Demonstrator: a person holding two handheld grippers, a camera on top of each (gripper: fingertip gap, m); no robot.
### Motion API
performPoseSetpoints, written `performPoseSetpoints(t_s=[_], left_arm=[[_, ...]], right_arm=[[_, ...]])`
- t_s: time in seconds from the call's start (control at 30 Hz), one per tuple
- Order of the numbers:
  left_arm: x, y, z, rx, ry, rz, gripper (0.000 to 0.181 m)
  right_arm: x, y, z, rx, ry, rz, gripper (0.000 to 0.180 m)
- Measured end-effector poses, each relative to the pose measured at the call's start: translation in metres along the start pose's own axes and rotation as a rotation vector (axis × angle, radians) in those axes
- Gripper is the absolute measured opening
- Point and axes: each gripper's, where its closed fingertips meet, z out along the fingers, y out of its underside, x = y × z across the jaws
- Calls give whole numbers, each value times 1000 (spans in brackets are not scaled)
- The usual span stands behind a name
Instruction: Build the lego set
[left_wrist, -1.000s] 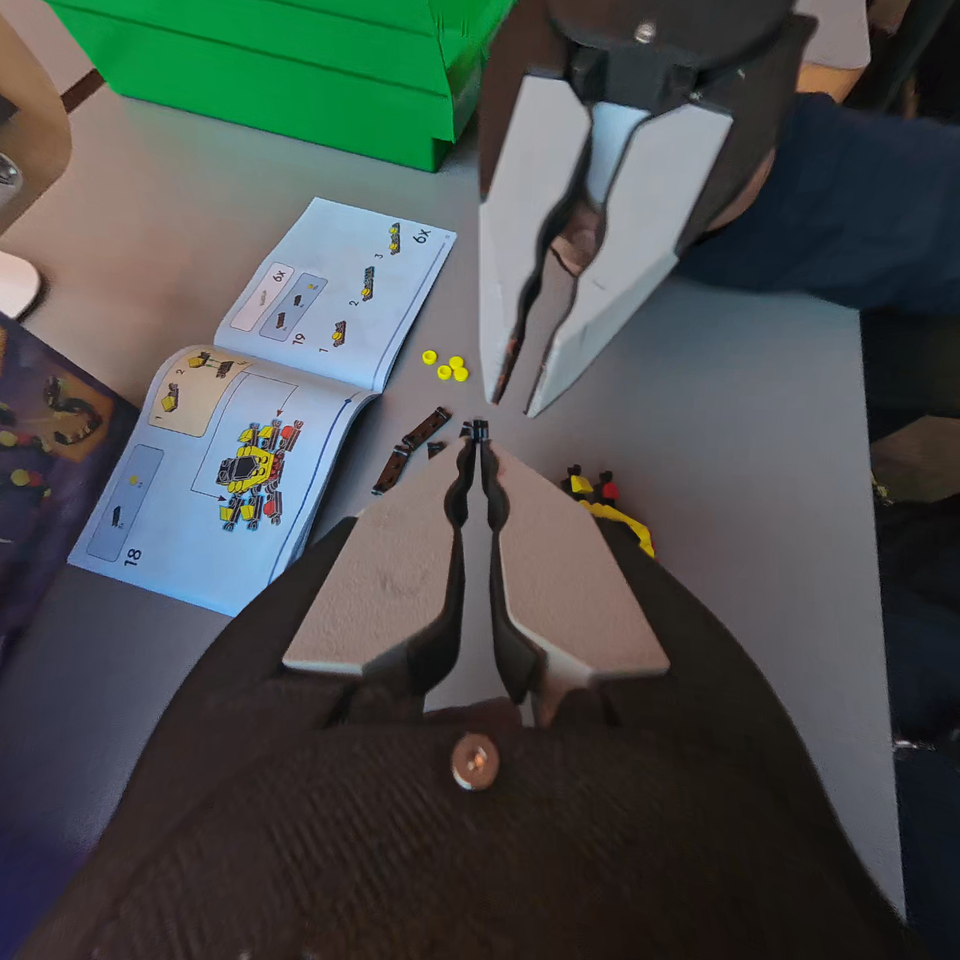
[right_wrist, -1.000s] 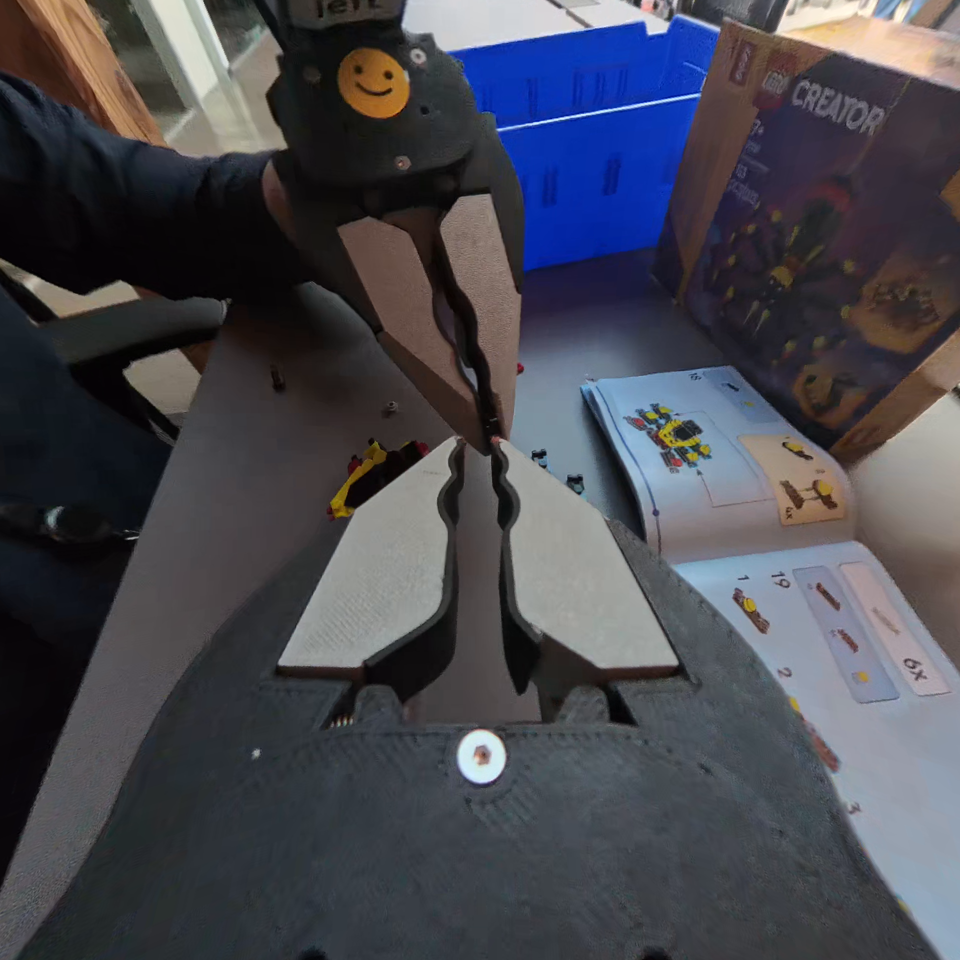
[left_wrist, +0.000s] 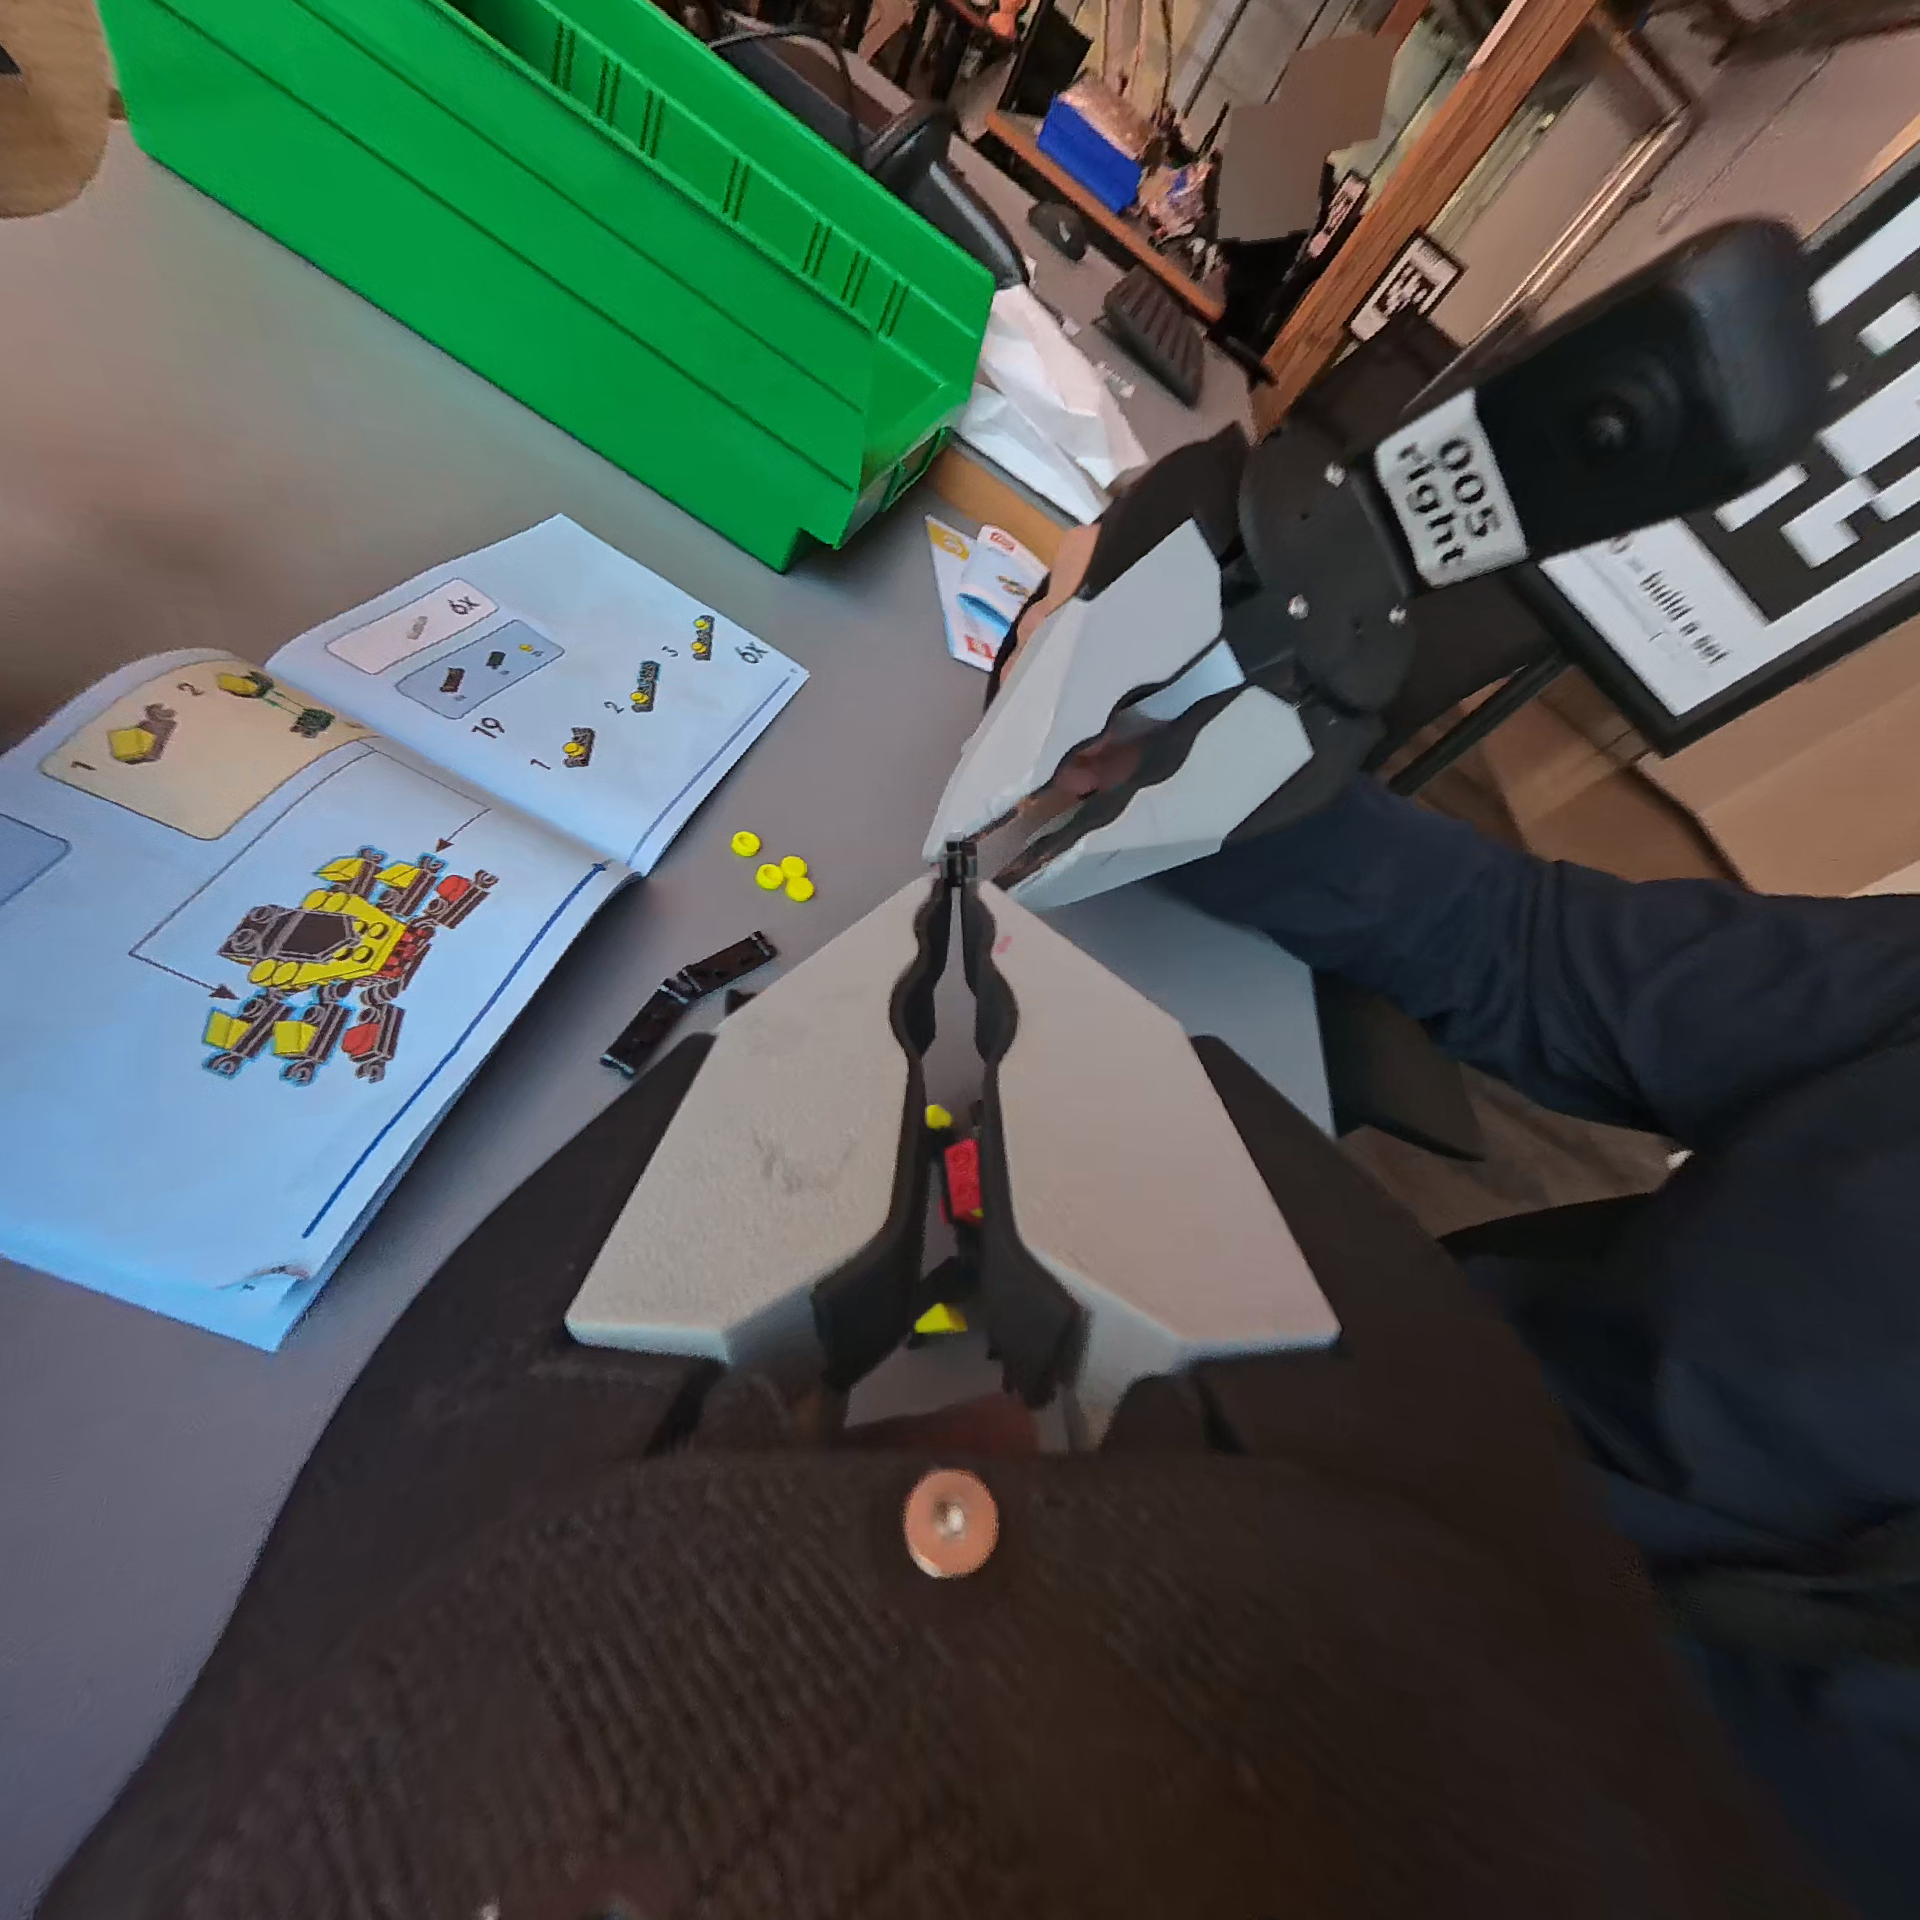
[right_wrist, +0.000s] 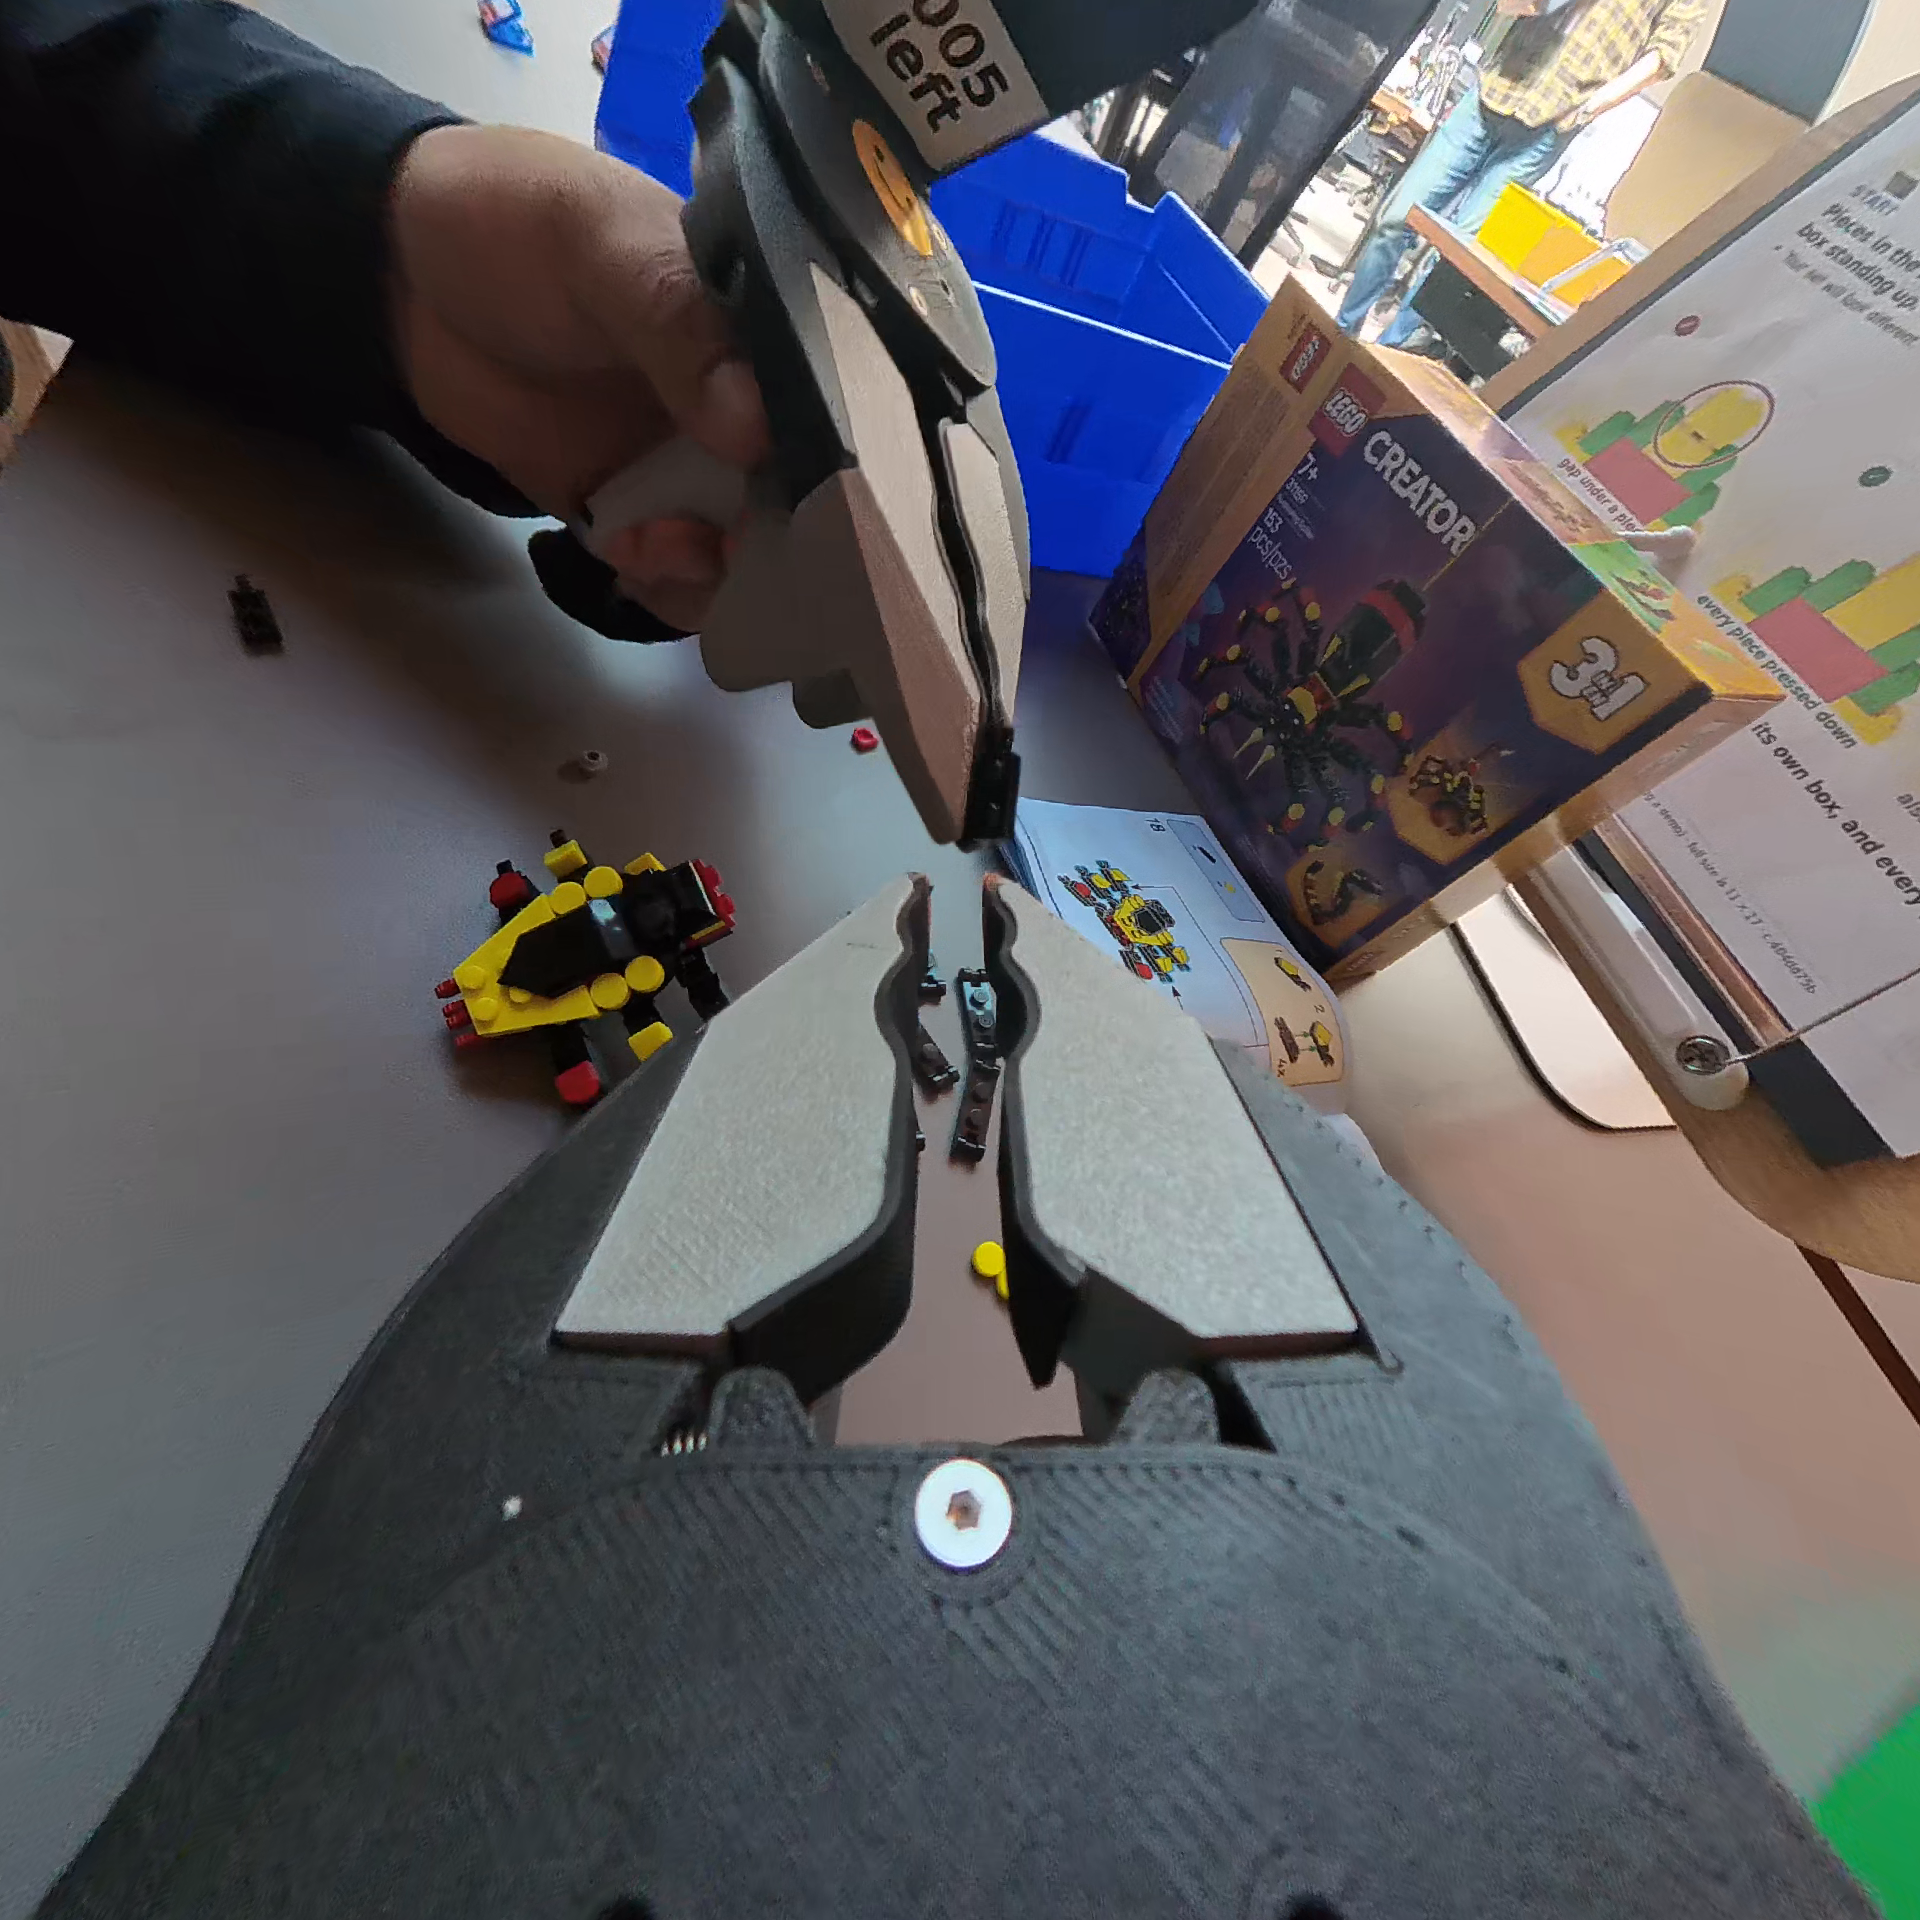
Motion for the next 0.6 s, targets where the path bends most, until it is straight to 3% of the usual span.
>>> performPoseSetpoints(t_s=[0.03,0.23,0.6], left_arm=[[2,-2,-1,12,18,-18,0],[4,-1,-3,21,77,-95,0],[24,3,-4,-8,307,-274,0]], right_arm=[[-1,0,0,-1,3,-9,7],[10,-8,-4,29,94,-41,9],[-5,-22,-8,63,74,-145,8]])
